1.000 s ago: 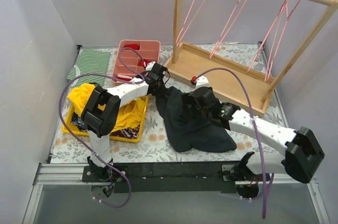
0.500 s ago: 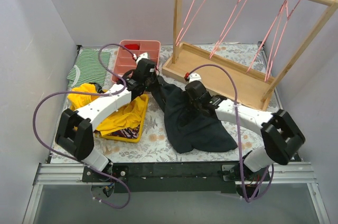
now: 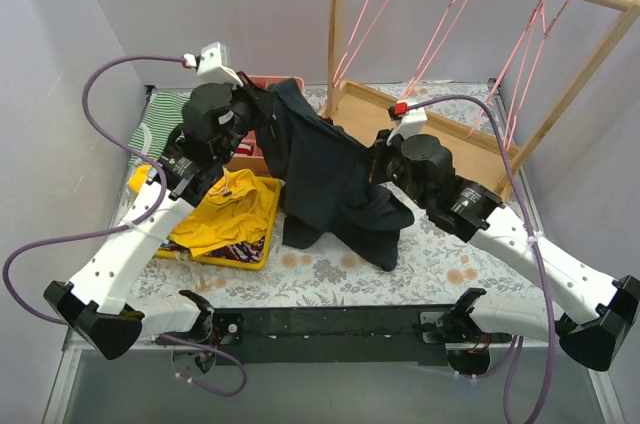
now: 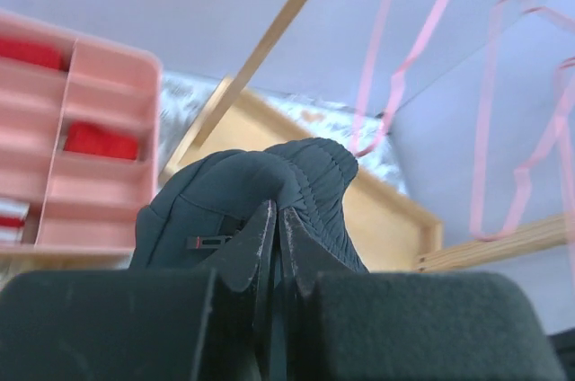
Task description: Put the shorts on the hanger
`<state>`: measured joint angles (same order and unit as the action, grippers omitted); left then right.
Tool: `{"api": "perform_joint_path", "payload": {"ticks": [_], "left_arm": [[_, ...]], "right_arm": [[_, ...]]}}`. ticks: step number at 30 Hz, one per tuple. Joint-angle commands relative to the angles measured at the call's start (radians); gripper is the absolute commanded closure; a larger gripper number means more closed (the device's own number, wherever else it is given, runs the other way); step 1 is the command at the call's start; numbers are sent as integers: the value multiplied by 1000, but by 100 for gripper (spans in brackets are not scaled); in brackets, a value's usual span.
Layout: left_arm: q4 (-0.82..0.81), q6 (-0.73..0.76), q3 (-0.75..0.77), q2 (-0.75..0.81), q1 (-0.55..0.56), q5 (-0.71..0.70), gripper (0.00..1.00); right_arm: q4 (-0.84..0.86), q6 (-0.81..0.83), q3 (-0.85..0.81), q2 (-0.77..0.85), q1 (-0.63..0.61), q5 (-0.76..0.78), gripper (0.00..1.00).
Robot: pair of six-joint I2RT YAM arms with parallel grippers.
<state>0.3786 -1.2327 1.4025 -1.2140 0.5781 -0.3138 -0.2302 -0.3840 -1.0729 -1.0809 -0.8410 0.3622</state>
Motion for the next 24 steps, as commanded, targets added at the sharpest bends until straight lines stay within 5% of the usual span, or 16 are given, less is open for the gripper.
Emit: {"api": "perform_joint_path", "payload": {"ticks": [1, 7, 12, 16, 18, 20, 24], "left_arm": [[-148, 111, 176, 1, -14, 42, 100], [-130, 93, 342, -84, -14, 188, 100], [-18, 45, 199, 0, -14, 113, 100], [-7, -1, -115, 168, -20, 79, 100], [3, -19, -278, 267, -23, 99, 100], [13, -28, -391, 324, -23, 119, 100], [34, -37, -480, 412, -26, 107, 100]], "right_arm": [[-84, 88, -163, 32, 2, 95, 99], [-118, 194, -346, 35, 2, 222, 99], [-112, 122, -195, 85, 0, -12, 95], [60, -7, 166, 151, -39, -215, 74], [130, -47, 315, 150, -128, -192, 53], [131, -58, 365, 113, -203, -142, 35], [69, -69, 338, 53, -217, -59, 24]]}}
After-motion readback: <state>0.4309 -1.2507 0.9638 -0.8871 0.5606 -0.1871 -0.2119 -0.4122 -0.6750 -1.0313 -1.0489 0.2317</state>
